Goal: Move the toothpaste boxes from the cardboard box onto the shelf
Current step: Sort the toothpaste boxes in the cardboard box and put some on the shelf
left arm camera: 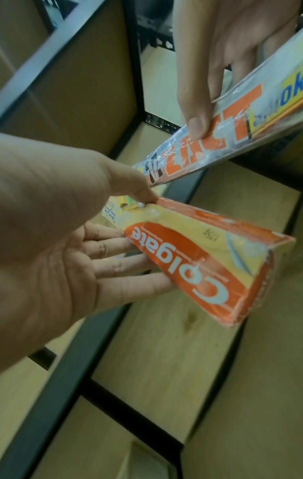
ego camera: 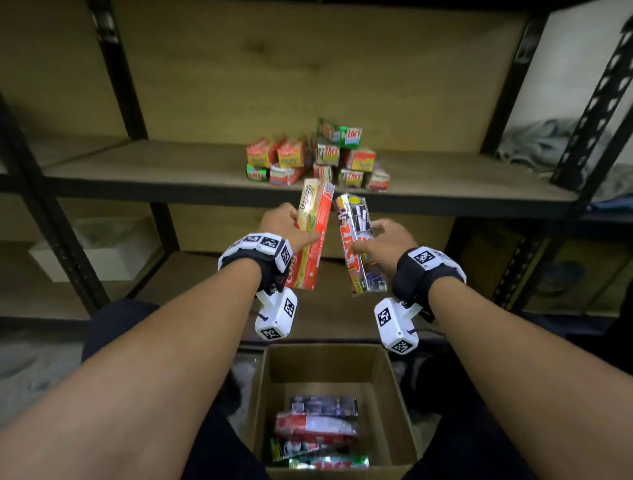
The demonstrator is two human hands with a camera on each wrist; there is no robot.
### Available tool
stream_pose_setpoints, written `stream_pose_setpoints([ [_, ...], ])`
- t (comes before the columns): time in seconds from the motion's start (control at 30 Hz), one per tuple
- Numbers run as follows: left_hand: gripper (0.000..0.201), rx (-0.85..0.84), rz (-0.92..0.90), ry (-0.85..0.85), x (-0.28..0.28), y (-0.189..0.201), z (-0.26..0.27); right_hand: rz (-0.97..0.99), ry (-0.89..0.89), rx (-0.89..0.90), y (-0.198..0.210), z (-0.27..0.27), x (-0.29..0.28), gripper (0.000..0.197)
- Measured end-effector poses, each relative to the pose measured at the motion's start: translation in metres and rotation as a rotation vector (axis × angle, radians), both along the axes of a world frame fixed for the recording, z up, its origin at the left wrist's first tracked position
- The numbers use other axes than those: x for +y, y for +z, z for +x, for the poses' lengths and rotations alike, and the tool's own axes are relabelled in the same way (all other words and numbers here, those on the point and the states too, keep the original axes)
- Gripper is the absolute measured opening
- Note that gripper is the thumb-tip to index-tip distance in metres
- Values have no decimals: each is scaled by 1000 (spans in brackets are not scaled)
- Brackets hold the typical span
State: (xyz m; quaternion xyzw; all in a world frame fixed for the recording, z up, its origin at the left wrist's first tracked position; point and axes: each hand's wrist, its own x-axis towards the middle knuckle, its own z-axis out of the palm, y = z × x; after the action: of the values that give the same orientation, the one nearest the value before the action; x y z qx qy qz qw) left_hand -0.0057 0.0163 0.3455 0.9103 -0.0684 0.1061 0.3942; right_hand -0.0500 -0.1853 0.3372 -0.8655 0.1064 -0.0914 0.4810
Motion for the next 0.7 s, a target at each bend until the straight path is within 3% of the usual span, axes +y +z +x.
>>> stream_pose_setpoints([
  [0.1, 42, -91, 19, -11, 4, 47, 11, -52, 20, -69, 48, 13, 5, 55],
  [0.23, 34, -201, 15, 7, 11, 99, 29, -185, 47, -137, 109, 29, 15, 39],
  [0.37, 51, -227, 106, 75, 22, 139, 55, -256, 73, -212, 162, 52, 25, 31],
  [0.5, 65, -249, 210, 68, 34, 165, 85, -441, 76, -270, 200, 94, 41, 57],
  [0.7, 50, -233, 290, 70, 38, 187, 134, -633, 72, -206, 228, 151, 63, 44],
])
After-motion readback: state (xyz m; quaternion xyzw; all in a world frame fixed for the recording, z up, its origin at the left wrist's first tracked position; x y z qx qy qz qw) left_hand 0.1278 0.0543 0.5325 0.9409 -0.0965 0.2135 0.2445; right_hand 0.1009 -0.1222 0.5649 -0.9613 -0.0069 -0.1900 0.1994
